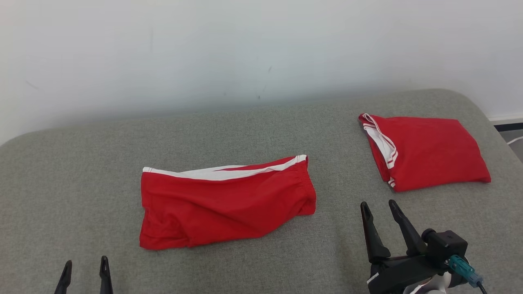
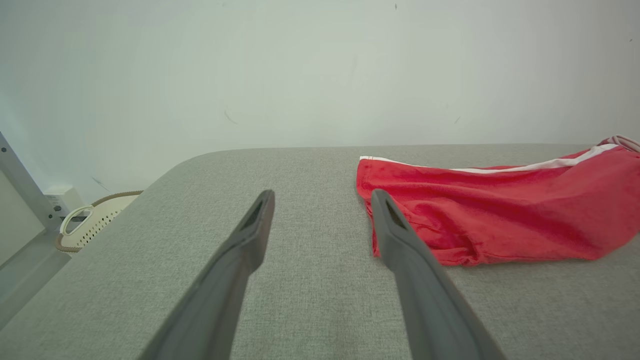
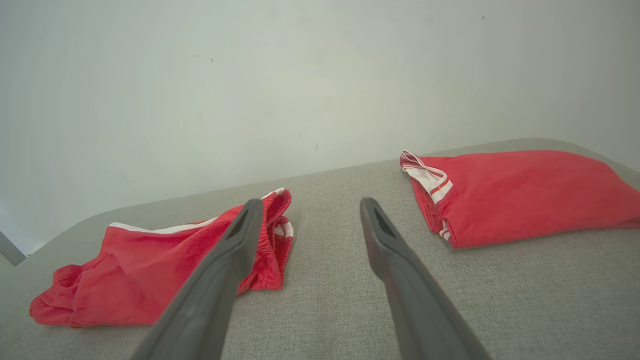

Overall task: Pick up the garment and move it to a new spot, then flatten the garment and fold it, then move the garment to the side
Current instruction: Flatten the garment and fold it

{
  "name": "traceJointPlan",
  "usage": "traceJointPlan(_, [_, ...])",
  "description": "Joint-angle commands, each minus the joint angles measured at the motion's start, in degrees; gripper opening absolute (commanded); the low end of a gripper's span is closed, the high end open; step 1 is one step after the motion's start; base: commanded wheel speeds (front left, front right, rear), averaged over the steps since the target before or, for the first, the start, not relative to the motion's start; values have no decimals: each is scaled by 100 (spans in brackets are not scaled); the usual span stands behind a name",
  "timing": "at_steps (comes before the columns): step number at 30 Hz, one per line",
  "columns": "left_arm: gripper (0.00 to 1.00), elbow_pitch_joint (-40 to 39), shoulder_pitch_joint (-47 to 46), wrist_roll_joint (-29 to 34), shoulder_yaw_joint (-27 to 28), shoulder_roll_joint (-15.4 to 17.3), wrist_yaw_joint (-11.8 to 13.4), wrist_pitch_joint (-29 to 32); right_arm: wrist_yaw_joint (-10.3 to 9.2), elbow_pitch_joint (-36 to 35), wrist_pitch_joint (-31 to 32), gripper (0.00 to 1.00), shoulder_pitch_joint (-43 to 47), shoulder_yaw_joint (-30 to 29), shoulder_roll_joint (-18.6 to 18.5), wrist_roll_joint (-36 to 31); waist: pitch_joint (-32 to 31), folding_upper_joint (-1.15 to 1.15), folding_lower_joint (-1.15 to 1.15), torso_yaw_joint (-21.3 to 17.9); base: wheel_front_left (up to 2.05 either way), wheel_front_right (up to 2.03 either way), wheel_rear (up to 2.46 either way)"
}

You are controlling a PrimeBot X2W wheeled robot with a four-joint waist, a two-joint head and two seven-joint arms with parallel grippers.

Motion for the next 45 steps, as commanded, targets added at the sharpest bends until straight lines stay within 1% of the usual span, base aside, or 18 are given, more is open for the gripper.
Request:
traceJointPlan(1, [100,-21,94,85,27,-4,-36,-22,3,-15,9,100,68,-3,13,-45,1,0,0,1,0,0,0])
traceJointPlan(7, [100,-53,105,122,90,-64,-32,-22,3,-62,35,100,103,-20,32,-83,10,0,0,0,0,0,0])
traceJointPlan(22, [100,-42,52,222,214,-157,-118,-22,3,-93,53,100,57,-40,46,-134,37,0,0,-25,0,0,0])
traceJointPlan(29, [100,-23,24,245,244,-215,-146,-22,3,-38,110,100,-239,115,40,-149,35,0,0,-17,0,0,0])
traceJointPlan(33, [100,-20,-9,261,234,-255,-173,-22,3,134,139,100,-505,233,-7,-148,43,0,0,7,0,0,0])
traceJointPlan(36, [100,-11,-32,277,228,-279,-184,-22,3,424,150,100,-870,300,6,-158,53,0,0,47,0,0,0])
traceJointPlan(45, [100,57,-180,318,111,-359,-324,-22,3,1816,231,100,-2021,461,193,-76,166,0,0,330,0,0,0])
